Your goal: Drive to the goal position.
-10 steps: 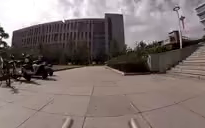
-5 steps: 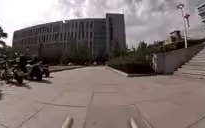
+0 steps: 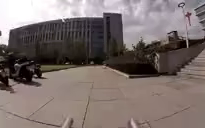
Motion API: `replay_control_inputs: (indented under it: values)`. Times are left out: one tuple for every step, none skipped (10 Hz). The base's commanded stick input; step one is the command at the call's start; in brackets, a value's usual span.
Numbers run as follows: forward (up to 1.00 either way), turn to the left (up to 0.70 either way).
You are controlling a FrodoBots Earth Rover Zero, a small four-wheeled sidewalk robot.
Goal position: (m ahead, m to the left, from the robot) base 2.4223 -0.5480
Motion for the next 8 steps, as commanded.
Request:
replay_control_inputs:
  values:
    - [0.96, -0.01]
    - [0.96, -0.01]
    - [0.96, -0.01]
    - [0.95, -0.01]
    - [0.96, 0.0]
    - [0.95, 0.01]
    - [0.95, 0.02]
    - [0.95, 0.11]
